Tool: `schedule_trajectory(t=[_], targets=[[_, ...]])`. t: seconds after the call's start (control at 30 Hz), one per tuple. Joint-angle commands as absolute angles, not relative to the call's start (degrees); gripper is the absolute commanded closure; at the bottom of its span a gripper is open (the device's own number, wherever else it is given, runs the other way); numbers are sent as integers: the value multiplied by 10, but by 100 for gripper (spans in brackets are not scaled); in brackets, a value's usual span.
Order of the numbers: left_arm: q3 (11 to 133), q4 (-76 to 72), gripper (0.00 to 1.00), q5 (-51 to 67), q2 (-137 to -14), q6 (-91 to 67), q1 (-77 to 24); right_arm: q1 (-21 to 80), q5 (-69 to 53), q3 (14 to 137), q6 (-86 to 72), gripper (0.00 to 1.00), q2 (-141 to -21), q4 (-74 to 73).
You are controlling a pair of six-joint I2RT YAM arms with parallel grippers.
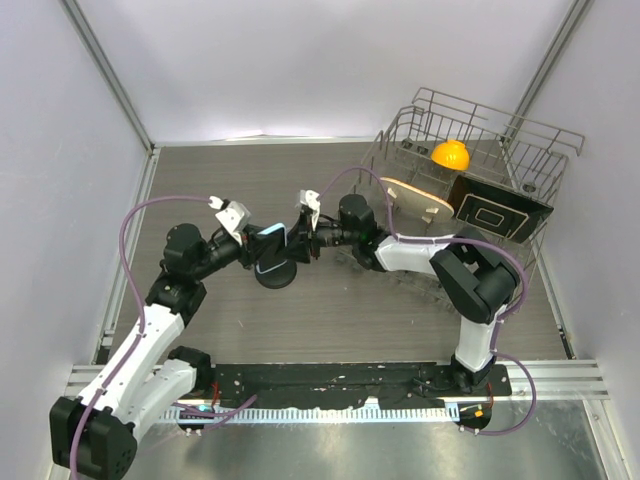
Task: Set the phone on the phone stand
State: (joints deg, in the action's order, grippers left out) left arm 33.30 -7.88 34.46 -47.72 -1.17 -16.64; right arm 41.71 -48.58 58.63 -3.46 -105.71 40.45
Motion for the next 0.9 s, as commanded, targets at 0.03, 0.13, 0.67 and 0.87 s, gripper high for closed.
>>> schedule_trajectory(t=[0.03,0.13,0.67,0.87], targets=[[338,-155,100,236,-471,-50,-163,436,-320,599,-103,99,-1048,526],[335,-165,100,239,-472,-59,-162,435,-322,591,-103,52,-1039,530],[343,-155,100,200,-481,-69,-162,326,-313,481,-94,23,-915,527],[354,-166,100,239,-496,-81,-163,320,-351,491,-110,25,-927,527]])
